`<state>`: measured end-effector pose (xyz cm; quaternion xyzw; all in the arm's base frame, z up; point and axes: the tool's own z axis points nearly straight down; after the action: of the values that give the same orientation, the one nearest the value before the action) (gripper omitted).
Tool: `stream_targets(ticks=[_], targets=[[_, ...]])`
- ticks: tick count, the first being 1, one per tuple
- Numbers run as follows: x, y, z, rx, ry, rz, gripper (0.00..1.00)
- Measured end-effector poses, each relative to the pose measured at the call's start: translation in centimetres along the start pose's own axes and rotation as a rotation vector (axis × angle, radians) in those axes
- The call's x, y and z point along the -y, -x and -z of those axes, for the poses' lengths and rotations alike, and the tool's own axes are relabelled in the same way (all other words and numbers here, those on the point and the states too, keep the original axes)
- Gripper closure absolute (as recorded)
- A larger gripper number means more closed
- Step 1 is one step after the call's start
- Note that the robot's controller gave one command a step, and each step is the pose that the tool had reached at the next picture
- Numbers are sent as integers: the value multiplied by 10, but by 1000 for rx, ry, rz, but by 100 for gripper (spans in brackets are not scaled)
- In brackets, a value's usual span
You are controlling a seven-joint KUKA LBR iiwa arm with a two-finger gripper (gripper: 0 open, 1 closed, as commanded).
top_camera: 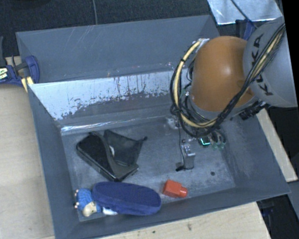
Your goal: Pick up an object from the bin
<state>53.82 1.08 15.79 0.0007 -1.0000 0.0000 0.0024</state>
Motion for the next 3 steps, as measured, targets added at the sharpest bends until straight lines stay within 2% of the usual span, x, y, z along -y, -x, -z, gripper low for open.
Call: stream_targets(ticks=[1,2,3], targets=[[-20,-51,-87,11,-2,187,0],[1,-54,-57,11,-1,14,0],[-1,-48,-30,11,0,33,0]])
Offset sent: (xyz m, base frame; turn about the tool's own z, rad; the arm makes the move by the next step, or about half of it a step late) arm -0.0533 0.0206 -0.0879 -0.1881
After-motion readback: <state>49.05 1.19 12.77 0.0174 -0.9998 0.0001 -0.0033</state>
